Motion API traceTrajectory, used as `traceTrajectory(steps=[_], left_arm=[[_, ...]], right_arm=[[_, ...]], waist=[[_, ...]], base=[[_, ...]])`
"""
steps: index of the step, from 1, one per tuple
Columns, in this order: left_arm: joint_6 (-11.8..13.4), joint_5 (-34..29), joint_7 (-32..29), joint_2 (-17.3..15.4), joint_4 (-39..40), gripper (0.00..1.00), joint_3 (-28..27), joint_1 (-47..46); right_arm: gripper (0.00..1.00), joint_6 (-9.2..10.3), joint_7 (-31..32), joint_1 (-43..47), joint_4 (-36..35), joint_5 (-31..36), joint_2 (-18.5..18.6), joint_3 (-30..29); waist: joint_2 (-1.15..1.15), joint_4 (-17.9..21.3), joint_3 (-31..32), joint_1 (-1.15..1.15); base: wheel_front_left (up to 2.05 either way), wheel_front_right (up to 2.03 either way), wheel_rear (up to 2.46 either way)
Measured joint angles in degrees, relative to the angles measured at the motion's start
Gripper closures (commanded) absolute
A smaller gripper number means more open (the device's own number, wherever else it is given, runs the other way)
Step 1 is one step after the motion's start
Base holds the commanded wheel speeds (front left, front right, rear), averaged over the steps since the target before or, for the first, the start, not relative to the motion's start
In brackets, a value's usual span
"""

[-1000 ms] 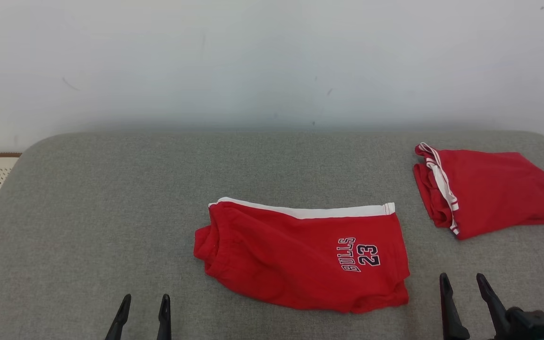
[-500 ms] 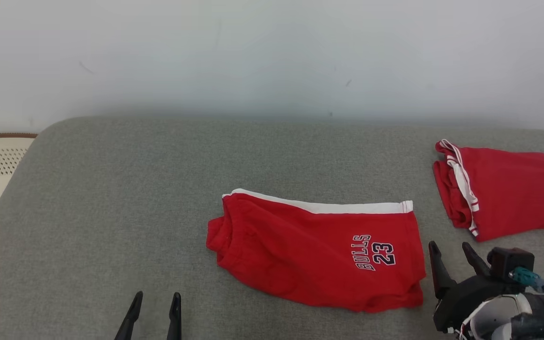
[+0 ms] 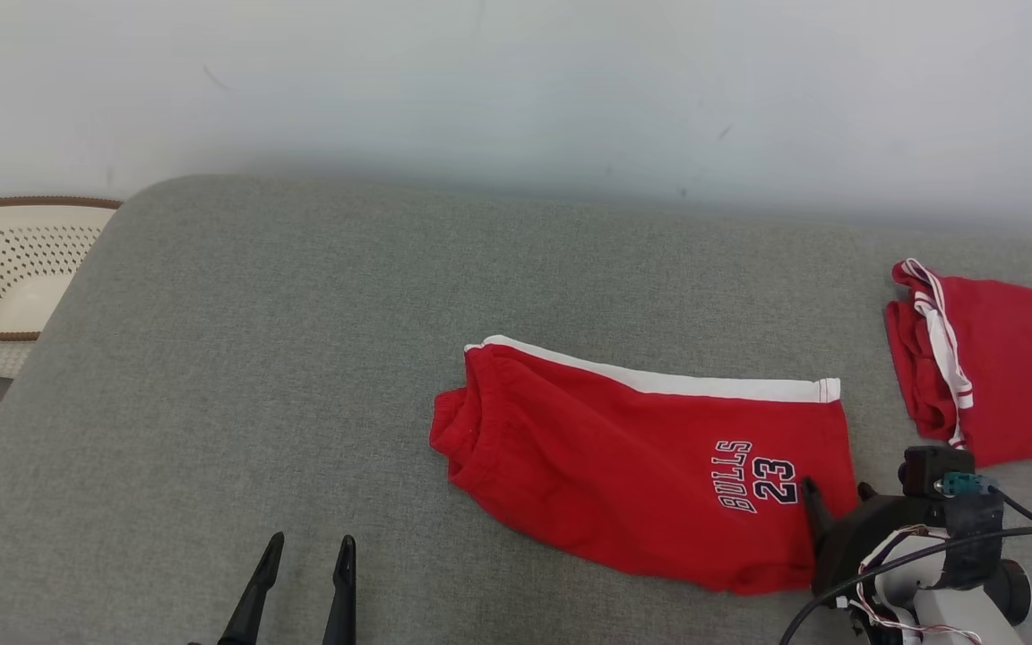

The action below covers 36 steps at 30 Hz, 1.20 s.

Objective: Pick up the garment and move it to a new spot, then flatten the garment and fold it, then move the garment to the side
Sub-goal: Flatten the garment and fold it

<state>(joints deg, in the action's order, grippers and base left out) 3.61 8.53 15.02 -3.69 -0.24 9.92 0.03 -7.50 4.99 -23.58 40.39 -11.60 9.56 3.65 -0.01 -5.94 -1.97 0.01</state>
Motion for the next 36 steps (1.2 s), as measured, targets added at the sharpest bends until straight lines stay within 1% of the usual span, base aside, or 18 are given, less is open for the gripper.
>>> traceTrajectory(steps=[7,8,9,10,11,12,18,25,27,31,36], left_arm=[[-0.1,0.0,0.0,0.2,-0.6,0.00,-0.2,-0.2],[-0.1,0.0,0.0,0.2,-0.7,0.00,-0.3,-0.3],[-0.1,0.0,0.0,0.2,-0.8,0.00,-0.3,-0.3],[-0.1,0.0,0.0,0.2,-0.8,0.00,-0.3,-0.3],[-0.2,0.0,0.0,0.2,-0.9,0.00,-0.3,-0.3],[-0.3,0.0,0.0,0.3,-1.0,0.00,-0.4,-0.3],[-0.4,-0.1,0.0,0.3,-1.3,0.00,-0.7,-0.2],[-0.5,-0.1,0.0,0.3,-1.3,0.00,-1.7,0.2],[-0.4,-0.1,0.0,0.3,-1.1,0.00,-1.8,0.5],[-0.4,-0.1,0.0,0.3,-1.1,0.00,-1.5,1.1],[-0.4,-0.1,0.0,0.4,-1.2,0.00,-1.1,1.1]], right_arm=[[0.00,0.00,0.0,-2.8,7.0,-1.6,-0.4,2.2],[0.03,0.01,0.0,-3.0,7.5,-1.9,-0.4,2.7],[0.55,0.01,-0.4,-3.3,8.2,-2.3,-0.4,3.1],[0.87,0.01,-0.6,-3.5,8.9,-2.6,-0.4,3.4],[0.87,0.01,-1.0,-3.9,9.5,-2.8,-0.4,3.7],[1.00,0.01,-1.3,-4.1,10.1,-3.1,-0.3,4.0],[1.00,-0.03,-4.3,-4.6,12.9,-4.6,0.6,5.7],[1.00,-0.03,-7.1,-3.9,13.1,-5.6,5.4,6.9],[1.00,-0.03,-7.2,-3.9,12.3,-6.1,6.2,7.4],[1.00,-0.03,-7.5,-3.6,9.5,-7.3,6.5,8.7],[1.00,-0.02,-6.7,-2.9,3.6,-9.8,6.1,10.6]], waist=[[0.00,-0.6,-0.4,0.00],[0.00,-0.6,-0.3,0.00],[0.00,-0.6,-0.3,0.00],[0.00,-0.6,-0.2,0.00],[0.00,-0.6,-0.1,0.00],[0.00,-0.6,-0.1,0.00],[0.00,-0.5,0.5,0.00],[0.00,0.4,1.3,0.00],[0.00,0.8,1.4,0.00],[0.00,1.6,1.8,0.00],[0.00,2.2,2.3,0.00]], base=[[0.00,0.00,0.00],[0.00,0.00,0.00],[0.00,0.00,0.00],[0.00,0.00,0.00],[0.00,0.00,0.00],[0.00,0.00,0.00],[0.00,0.00,0.00],[0.00,0.00,0.00],[0.00,0.00,0.00],[0.00,0.00,0.00],[0.00,0.00,0.00]])
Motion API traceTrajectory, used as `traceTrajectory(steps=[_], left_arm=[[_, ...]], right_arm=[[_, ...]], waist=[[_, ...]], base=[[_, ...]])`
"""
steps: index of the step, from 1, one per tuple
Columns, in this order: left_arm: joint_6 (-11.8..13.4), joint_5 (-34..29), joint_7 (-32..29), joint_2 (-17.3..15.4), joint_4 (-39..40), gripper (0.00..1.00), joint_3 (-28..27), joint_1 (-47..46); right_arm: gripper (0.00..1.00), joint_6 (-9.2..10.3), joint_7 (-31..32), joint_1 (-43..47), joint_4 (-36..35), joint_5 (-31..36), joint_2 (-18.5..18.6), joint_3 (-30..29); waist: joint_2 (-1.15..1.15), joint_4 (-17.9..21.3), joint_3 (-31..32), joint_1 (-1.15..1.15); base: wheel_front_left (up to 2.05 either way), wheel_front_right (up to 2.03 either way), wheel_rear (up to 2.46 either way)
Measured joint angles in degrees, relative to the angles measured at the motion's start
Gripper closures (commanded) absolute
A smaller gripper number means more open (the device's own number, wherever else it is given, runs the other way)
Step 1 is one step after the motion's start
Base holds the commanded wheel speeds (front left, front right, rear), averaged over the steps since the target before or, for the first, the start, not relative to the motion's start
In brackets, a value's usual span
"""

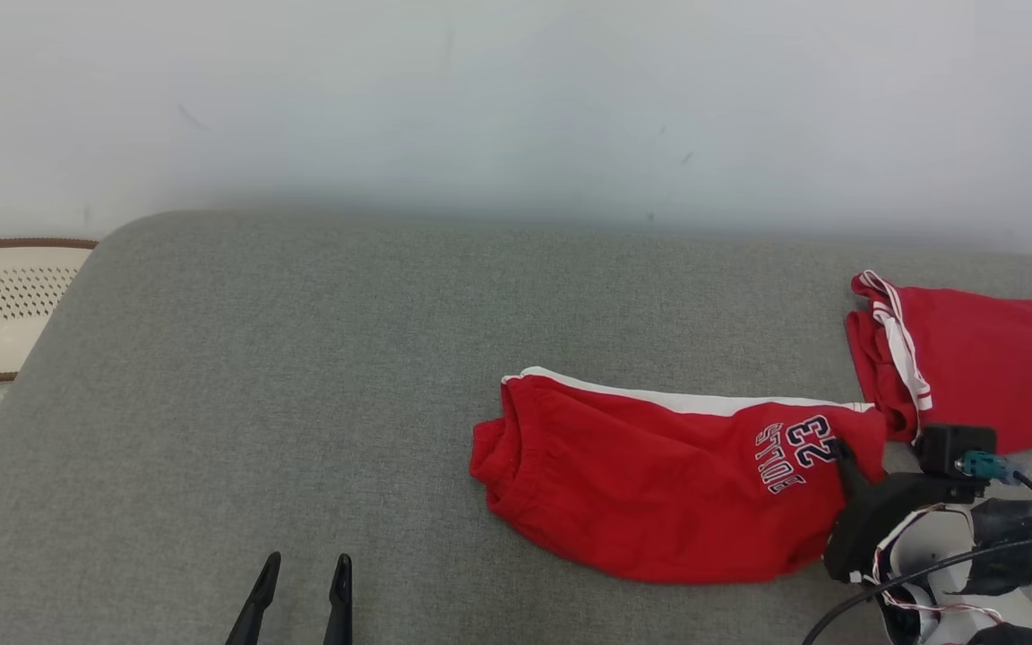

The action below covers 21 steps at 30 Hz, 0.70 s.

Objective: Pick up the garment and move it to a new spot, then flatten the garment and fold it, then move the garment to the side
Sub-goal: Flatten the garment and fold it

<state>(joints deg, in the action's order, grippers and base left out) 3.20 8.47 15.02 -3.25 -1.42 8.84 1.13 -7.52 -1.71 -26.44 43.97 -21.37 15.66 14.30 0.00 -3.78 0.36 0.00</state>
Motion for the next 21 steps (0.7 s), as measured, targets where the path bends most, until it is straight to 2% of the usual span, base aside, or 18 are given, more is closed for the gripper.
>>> traceTrajectory(steps=[5,11,21], left_arm=[[-0.1,0.0,0.0,0.1,0.0,0.00,0.7,-0.2],[-0.4,0.1,0.0,0.1,-0.1,0.00,1.7,-0.4],[-0.6,0.5,0.0,0.3,-1.0,0.00,4.7,-1.7]], right_arm=[[1.00,0.00,2.4,1.2,-8.8,-2.3,-1.7,2.9],[1.00,0.00,5.9,2.4,-15.8,-4.0,-5.2,5.2],[1.00,0.00,8.0,0.6,-15.6,-2.8,-9.6,6.4]], waist=[[0.00,-1.0,0.1,0.00],[0.00,-3.0,-0.2,0.00],[0.00,-6.6,-0.9,0.00]], base=[[0.00,0.00,0.00],[0.00,0.00,0.00],[0.00,0.00,0.00]])
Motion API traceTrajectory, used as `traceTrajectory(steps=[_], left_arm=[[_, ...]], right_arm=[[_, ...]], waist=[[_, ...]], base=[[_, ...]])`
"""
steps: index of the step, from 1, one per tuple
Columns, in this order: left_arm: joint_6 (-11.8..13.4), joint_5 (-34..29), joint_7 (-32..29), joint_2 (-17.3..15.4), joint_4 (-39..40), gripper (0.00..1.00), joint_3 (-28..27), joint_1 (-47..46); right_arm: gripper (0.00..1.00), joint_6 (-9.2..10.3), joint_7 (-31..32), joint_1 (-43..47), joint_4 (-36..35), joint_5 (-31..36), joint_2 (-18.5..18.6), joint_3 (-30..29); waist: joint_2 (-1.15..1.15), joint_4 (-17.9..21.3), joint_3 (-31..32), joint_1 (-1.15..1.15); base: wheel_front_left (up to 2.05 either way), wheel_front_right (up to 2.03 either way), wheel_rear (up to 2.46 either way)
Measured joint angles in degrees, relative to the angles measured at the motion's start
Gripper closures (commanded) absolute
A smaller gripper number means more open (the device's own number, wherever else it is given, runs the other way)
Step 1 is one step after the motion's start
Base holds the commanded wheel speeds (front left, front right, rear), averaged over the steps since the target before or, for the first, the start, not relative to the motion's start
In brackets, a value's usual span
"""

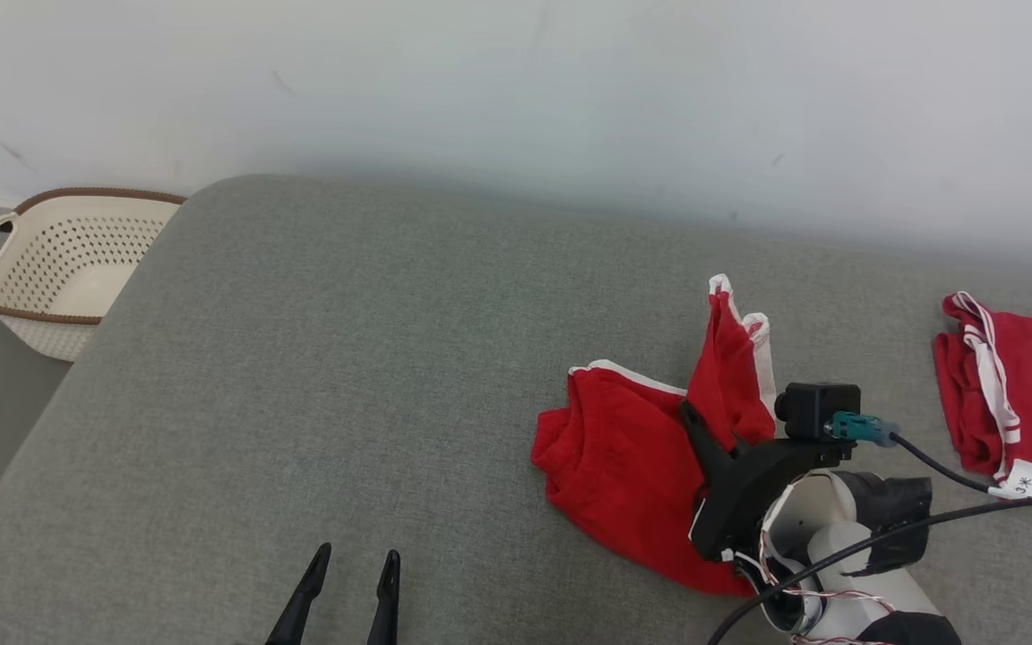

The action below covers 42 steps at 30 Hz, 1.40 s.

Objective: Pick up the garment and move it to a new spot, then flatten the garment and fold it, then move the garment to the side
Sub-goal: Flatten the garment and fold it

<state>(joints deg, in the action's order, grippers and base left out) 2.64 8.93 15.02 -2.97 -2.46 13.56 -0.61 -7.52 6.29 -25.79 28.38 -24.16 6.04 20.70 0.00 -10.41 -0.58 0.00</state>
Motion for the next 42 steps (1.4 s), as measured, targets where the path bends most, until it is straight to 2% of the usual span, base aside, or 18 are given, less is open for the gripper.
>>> traceTrajectory(steps=[14,21,22,23,24,25,29,37,42], left_arm=[[0.5,1.3,0.0,0.0,-1.4,0.00,4.0,-2.1],[0.5,1.7,0.0,0.1,-2.4,0.00,4.9,-3.3],[0.6,1.7,0.0,0.1,-2.5,0.00,5.0,-3.3],[0.6,1.7,0.0,0.1,-2.6,0.00,5.0,-3.3],[0.6,1.7,0.0,0.1,-2.7,0.00,5.0,-3.4],[0.6,1.7,0.0,0.1,-2.8,0.00,5.0,-3.4],[0.6,1.7,0.0,0.0,-3.0,0.00,4.3,-3.2],[0.8,1.7,0.0,0.1,-2.8,0.00,3.7,-2.4],[0.9,1.7,0.0,0.1,-2.4,0.00,2.7,-1.7]], right_arm=[[1.00,0.01,-1.7,-3.2,8.4,-0.1,-2.8,1.3],[1.00,0.01,-4.8,-4.4,13.4,-3.4,-3.0,3.4],[0.96,0.01,-5.2,-4.4,13.9,-4.1,-3.0,4.0],[0.53,0.01,-5.6,-4.5,14.3,-4.7,-3.0,4.6],[0.17,0.01,-5.9,-4.6,14.5,-5.6,-3.0,5.3],[0.00,0.01,-6.5,-4.7,14.4,-7.1,-3.0,6.0],[0.00,0.01,-8.8,-5.4,12.8,-10.9,-3.1,8.8],[0.00,0.01,-12.0,-5.4,6.8,-12.9,-2.9,9.2],[0.00,0.01,-13.4,-4.7,1.9,-10.4,0.8,5.6]], waist=[[0.00,-3.8,-1.4,0.00],[0.00,-5.1,-1.7,0.00],[0.00,-5.2,-1.7,0.00],[0.00,-5.2,-1.6,0.00],[0.00,-5.3,-1.5,0.00],[0.00,-5.3,-1.4,0.00],[0.00,-4.9,-0.7,0.00],[0.00,-3.4,0.5,0.00],[0.00,-2.3,1.1,-0.01]], base=[[0.00,0.00,0.00],[0.00,0.00,0.00],[0.00,0.00,0.00],[0.00,0.00,0.00],[0.00,0.00,0.00],[0.00,0.00,0.00],[0.00,0.00,0.00],[0.00,0.00,0.00],[0.00,0.00,0.00]])
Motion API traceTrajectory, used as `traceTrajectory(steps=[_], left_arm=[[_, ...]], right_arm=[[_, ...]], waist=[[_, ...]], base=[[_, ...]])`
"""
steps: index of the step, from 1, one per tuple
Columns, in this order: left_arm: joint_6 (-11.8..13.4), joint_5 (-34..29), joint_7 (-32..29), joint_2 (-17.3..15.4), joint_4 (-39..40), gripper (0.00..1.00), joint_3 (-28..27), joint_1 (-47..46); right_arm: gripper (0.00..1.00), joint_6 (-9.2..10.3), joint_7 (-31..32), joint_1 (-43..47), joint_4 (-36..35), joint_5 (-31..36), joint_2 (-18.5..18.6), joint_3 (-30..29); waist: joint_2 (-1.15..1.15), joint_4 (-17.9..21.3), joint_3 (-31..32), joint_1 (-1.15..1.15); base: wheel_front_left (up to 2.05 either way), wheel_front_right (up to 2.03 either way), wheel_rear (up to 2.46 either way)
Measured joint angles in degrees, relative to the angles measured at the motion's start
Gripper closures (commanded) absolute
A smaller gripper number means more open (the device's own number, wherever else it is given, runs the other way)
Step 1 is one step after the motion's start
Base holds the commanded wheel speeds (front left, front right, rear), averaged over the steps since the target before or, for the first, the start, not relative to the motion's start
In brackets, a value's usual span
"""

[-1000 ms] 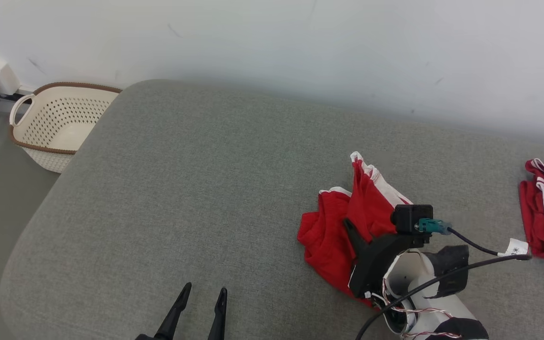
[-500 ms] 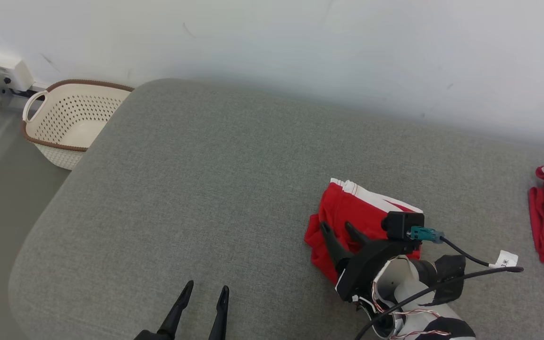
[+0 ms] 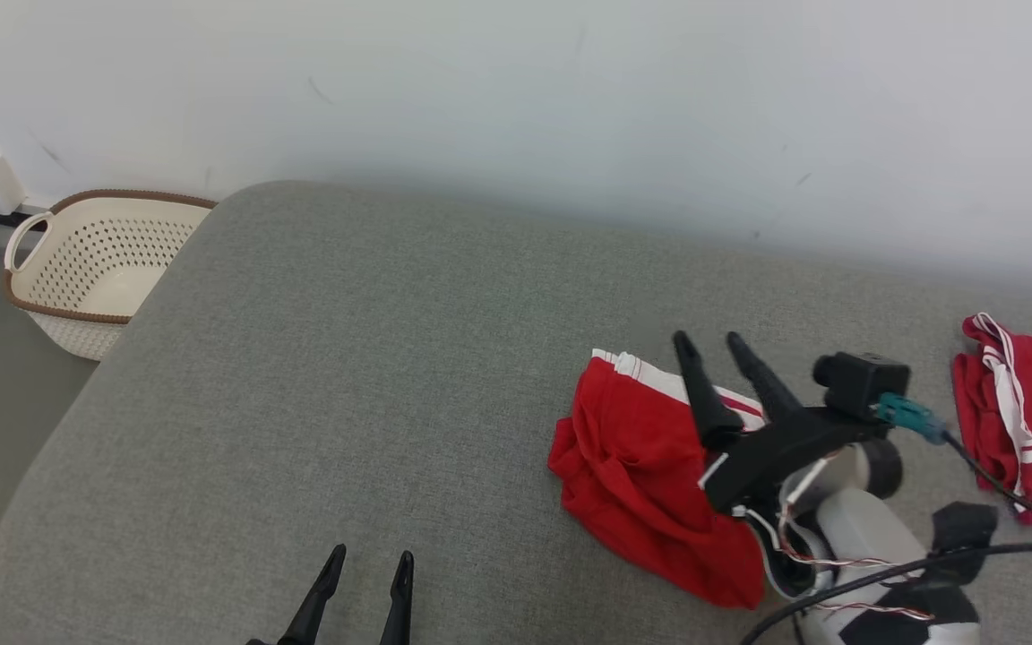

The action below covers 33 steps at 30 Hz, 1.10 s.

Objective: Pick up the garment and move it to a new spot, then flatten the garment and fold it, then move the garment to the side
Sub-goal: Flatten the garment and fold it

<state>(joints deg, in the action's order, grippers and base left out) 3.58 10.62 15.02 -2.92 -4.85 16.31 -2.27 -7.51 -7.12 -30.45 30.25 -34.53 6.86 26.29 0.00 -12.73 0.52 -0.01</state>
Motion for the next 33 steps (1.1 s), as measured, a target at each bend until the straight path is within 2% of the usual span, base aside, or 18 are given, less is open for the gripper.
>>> traceTrajectory(steps=[8,13,14,15,16,21,33], left_arm=[[0.0,-0.2,0.0,-0.1,0.9,0.00,-1.3,1.2],[-0.2,-0.3,0.0,-0.1,1.2,0.00,-1.9,1.5],[-0.3,-0.4,0.0,-0.1,1.2,0.00,-2.0,1.5],[-0.3,-0.4,0.0,-0.1,1.2,0.00,-2.1,1.6],[-0.3,-0.5,0.0,-0.1,1.3,0.00,-2.1,1.7],[-0.5,-0.7,0.0,-0.1,1.5,0.00,-2.0,1.7],[-1.2,-2.0,0.0,-0.3,1.4,0.00,-1.8,-0.2]], right_arm=[[0.00,0.01,0.4,5.9,-3.4,5.0,6.2,-9.6],[0.00,0.01,1.3,8.8,-4.3,8.0,7.0,-12.6],[0.54,0.01,1.6,9.1,-4.2,8.5,7.0,-12.8],[0.85,0.01,1.6,9.3,-4.1,9.2,7.1,-12.8],[1.00,0.01,1.8,9.4,-3.8,10.2,7.2,-12.7],[1.00,0.01,1.5,9.8,-0.6,11.9,7.0,-10.7],[1.00,0.01,-4.2,4.6,13.6,10.7,6.8,-2.5]], waist=[[0.00,1.2,0.7,0.00],[0.00,1.5,0.5,0.00],[0.00,1.6,0.5,0.00],[0.00,1.6,0.4,0.00],[0.00,1.6,0.3,0.00],[0.00,1.1,-0.4,0.00],[0.00,-1.6,-2.4,0.01]], base=[[0.00,0.00,0.00],[0.00,0.00,0.00],[0.00,0.00,0.00],[0.00,0.00,0.00],[0.00,0.00,0.00],[0.00,0.00,0.00],[0.00,0.00,0.00]])
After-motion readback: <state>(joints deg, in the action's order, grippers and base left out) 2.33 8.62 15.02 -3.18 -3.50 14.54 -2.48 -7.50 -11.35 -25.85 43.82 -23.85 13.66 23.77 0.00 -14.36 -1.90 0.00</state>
